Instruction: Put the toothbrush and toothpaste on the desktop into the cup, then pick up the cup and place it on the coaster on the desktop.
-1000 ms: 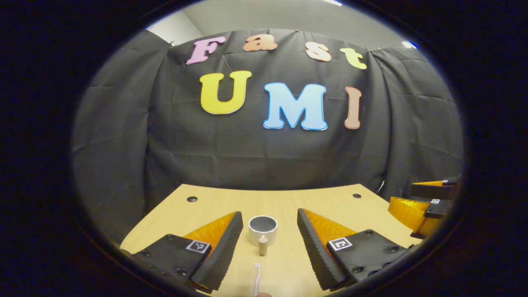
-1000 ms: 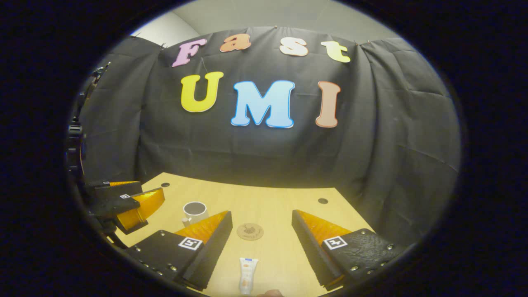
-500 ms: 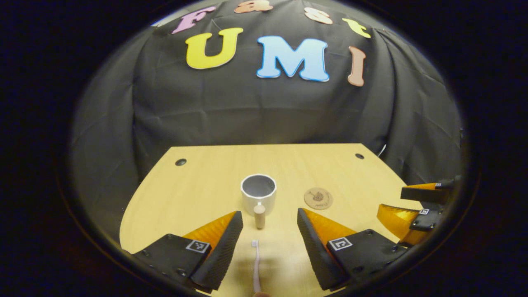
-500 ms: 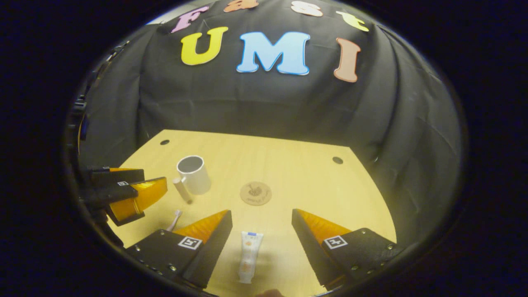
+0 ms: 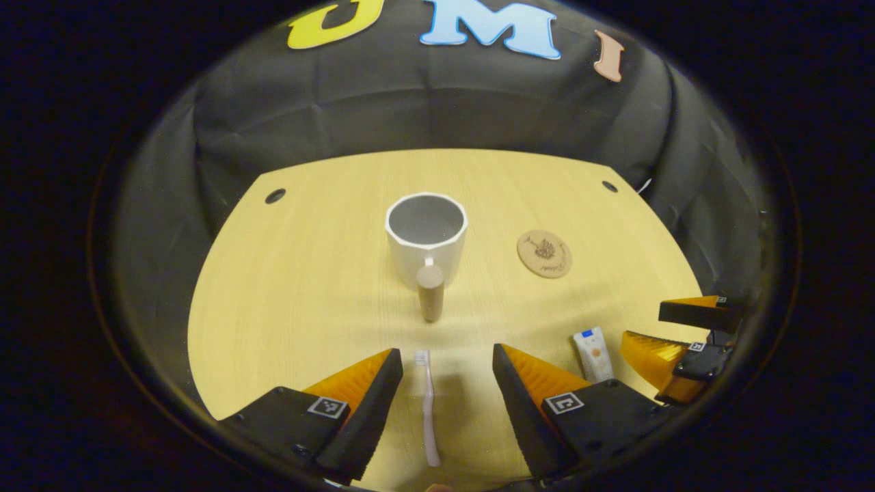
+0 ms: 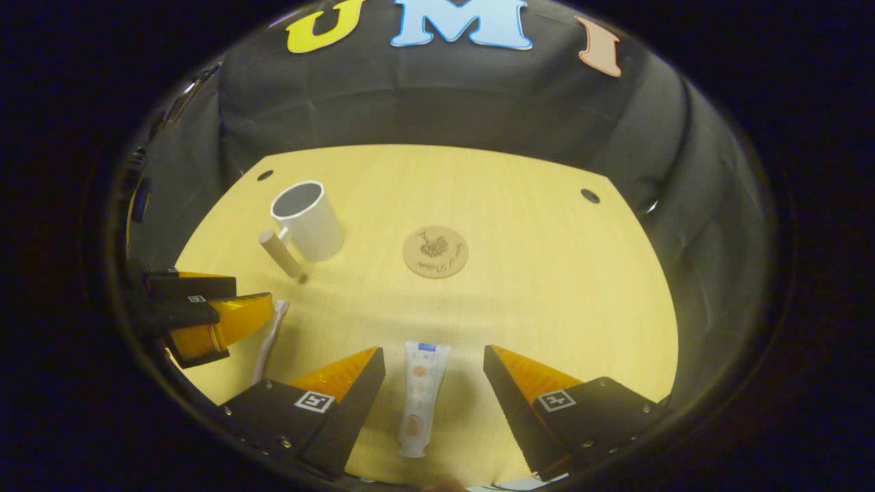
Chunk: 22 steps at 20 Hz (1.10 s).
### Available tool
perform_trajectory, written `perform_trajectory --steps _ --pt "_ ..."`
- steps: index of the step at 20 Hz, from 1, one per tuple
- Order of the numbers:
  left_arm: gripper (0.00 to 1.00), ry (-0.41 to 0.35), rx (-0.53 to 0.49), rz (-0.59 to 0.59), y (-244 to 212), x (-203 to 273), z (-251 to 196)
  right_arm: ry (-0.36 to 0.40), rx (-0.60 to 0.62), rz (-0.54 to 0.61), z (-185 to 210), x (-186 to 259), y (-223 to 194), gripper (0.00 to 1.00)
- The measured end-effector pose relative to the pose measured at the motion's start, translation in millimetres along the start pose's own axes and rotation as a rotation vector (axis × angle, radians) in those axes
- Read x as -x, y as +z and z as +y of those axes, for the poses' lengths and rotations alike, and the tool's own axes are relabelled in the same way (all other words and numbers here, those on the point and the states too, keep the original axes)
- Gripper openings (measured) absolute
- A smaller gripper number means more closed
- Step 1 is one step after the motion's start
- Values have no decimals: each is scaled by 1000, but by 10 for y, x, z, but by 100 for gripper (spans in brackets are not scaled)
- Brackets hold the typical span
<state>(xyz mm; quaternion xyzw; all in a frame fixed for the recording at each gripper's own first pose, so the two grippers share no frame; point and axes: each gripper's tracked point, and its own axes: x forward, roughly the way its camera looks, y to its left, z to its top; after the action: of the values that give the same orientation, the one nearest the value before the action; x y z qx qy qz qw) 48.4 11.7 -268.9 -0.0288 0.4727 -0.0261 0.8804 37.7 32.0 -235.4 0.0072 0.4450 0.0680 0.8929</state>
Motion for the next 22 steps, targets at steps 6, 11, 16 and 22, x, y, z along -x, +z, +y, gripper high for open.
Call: perform_trajectory --steps 6,11,16,22 --pt "89 26 -22 215 -405 -252 134 5 -21 179 -1 -239 -317 92" --pt "90 5 1 374 -703 -391 76 32 -63 299 27 -341 -555 93" --pt "91 7 1 436 -886 -451 26 48 -63 359 101 -404 -701 93" --pt "90 36 -28 462 -988 -417 36 49 -72 392 141 -429 -759 93"
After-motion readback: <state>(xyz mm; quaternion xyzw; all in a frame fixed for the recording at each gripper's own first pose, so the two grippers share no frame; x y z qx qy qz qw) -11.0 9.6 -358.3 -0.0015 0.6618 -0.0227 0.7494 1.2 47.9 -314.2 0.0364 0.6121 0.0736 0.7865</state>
